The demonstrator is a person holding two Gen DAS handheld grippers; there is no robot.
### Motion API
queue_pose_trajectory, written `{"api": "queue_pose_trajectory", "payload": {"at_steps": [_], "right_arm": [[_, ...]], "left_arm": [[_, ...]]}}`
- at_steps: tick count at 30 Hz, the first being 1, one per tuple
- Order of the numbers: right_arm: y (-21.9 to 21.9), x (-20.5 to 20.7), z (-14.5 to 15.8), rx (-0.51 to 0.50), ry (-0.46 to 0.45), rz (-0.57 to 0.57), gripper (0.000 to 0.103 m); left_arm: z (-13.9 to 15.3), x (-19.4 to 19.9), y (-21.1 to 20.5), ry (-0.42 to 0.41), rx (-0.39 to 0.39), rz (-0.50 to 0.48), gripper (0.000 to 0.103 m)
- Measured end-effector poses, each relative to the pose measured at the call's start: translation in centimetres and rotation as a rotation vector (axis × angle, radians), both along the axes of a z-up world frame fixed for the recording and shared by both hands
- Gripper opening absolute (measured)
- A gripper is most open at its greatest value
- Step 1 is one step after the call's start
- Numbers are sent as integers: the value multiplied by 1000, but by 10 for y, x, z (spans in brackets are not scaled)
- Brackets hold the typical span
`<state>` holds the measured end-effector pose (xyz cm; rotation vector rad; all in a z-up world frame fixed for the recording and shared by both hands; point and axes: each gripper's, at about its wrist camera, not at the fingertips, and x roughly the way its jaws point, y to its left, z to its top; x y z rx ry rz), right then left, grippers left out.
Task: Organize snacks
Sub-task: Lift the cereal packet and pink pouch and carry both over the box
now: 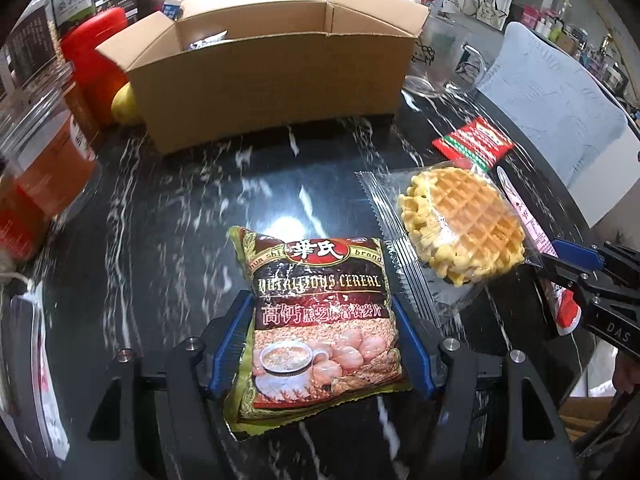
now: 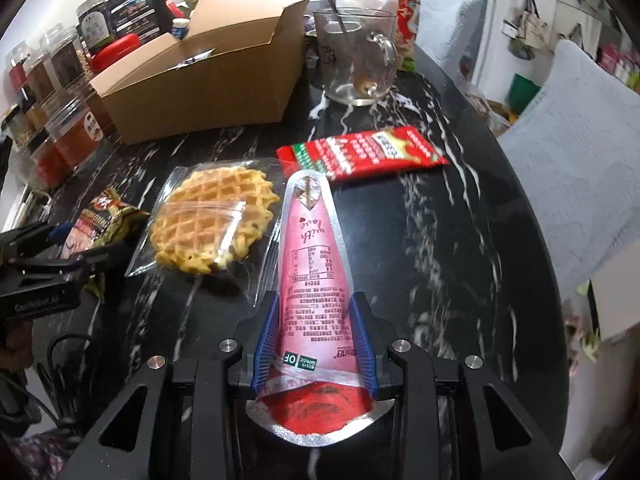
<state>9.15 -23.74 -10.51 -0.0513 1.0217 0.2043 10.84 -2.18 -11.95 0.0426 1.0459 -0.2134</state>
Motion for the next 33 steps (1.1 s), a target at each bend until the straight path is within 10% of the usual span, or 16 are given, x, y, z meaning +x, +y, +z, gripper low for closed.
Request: {"api": "queue_pose_trajectory", "payload": {"at_steps": [12, 19, 24, 26, 29, 33], "right_arm": [[0, -12, -6, -65, 36, -78, 78], [1, -18, -8, -69, 4, -68, 81], [-1, -24, -8, -62, -32, -64, 73], [-2, -26, -6, -59, -50, -71, 53], [-3, -25, -4, -48, -46, -85, 41], [-1, -23, -3, -13, -46, -87, 36]], "left_arm": [[-3, -3, 2, -22, 47, 4, 76], [-6, -2, 13, -15, 53, 35, 97], [-9, 0, 18, -26, 47, 47, 103], [-9, -2, 19, -40, 46, 45, 101], [-4, -10, 19, -84, 35, 22, 72], [-2, -17, 14, -118, 39, -15, 64]]}}
